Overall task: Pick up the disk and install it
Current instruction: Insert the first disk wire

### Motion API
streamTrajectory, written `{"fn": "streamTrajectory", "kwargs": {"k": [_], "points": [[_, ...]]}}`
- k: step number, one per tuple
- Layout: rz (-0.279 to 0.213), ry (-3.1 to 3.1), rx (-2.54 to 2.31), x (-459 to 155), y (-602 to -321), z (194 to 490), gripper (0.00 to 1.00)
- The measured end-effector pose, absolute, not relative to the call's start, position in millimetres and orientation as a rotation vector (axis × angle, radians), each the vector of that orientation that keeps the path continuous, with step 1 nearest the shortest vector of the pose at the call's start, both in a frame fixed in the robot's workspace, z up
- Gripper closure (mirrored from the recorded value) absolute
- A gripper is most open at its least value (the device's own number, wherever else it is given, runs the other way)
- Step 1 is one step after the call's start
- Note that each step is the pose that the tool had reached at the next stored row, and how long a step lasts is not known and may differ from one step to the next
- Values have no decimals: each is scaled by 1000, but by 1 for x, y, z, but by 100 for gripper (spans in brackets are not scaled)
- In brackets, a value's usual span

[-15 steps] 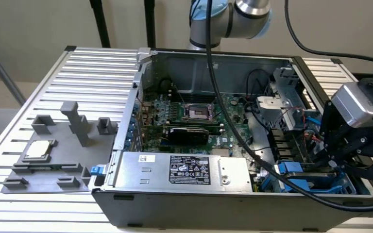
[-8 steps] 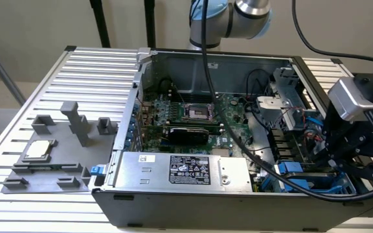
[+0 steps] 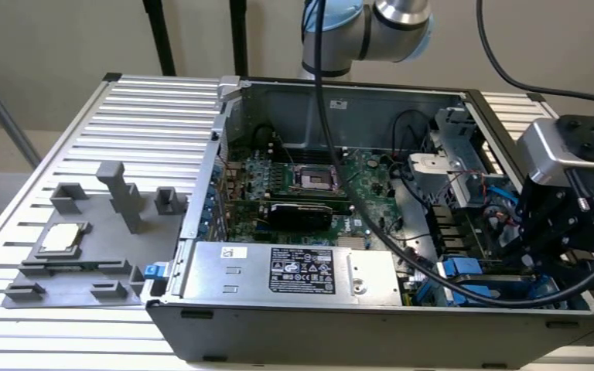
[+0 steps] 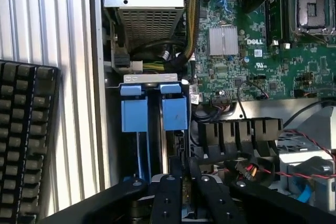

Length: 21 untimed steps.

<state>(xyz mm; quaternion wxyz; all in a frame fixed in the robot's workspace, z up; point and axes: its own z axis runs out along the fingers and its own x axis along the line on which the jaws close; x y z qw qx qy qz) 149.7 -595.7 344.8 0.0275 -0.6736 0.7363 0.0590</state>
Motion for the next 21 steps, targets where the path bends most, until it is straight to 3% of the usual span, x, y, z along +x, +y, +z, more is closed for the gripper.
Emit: {"fn": "streamTrajectory", "kwargs": {"k": [21], "points": [[146,2306,-2078,150,-586,343,84]]}}
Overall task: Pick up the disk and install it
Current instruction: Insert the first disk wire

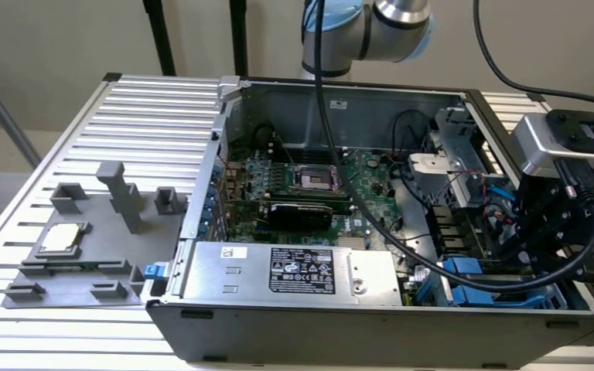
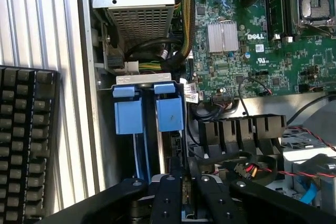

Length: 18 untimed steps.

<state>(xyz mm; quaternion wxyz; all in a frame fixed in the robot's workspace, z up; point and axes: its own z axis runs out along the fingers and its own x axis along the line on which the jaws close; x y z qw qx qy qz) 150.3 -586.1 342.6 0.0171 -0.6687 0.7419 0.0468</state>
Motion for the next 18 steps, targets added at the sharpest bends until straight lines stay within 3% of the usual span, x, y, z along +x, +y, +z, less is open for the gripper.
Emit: {"fn": "streamTrajectory", "kwargs": {"k": [18], "points": [[146,2286,-2101,152,-586,335,82]]}}
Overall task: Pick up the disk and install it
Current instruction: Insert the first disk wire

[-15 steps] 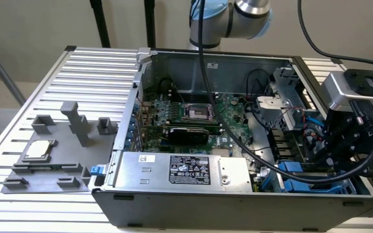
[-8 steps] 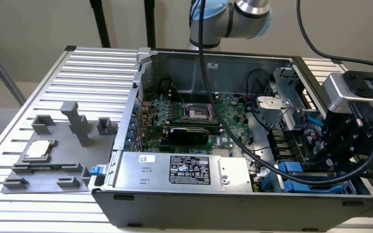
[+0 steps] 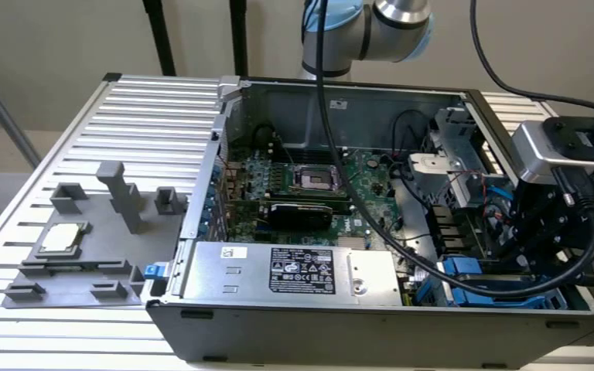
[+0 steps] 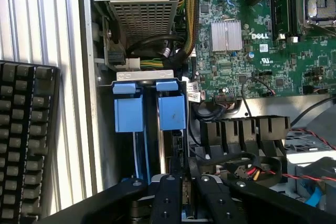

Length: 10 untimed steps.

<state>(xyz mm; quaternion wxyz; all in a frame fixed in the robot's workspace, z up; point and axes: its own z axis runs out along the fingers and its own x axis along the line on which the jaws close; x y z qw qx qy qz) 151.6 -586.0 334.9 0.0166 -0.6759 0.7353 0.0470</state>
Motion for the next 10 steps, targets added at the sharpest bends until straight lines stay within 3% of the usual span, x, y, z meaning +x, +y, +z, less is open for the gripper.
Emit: {"fn": "streamTrajectory", "kwargs": {"k": [2,3,10], "points": [[145,2286,-2102,152,-586,336,82],[145,2286,-2102,152,-586,338,76],[145,2286,-2102,134,-587,348,76]]}}
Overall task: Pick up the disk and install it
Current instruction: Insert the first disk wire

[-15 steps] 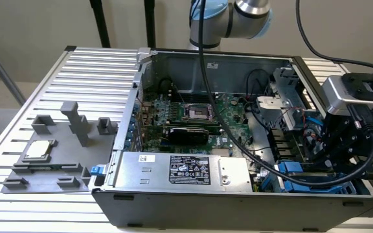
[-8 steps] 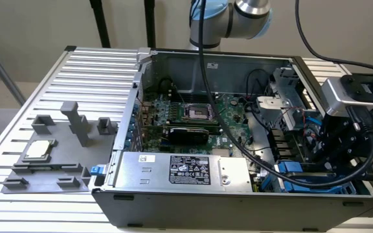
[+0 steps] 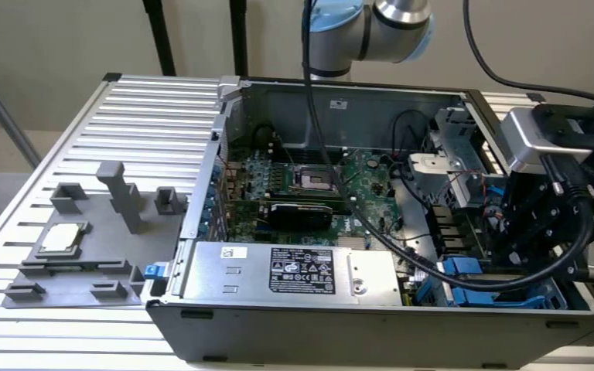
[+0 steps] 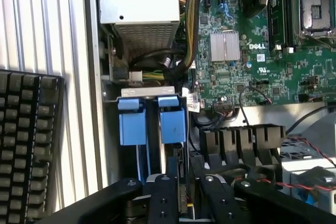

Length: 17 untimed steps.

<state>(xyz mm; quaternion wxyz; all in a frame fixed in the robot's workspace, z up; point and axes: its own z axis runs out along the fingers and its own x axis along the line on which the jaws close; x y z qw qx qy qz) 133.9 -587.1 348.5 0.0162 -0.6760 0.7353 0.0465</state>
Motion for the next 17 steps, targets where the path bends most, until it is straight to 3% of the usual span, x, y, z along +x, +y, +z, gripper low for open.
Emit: {"fn": "streamTrajectory", "kwargs": {"k": [8,17], "points": [[144,2286,-2102,117,-586,367,76],[143,2286,-2102,117,-586,367,76]]}}
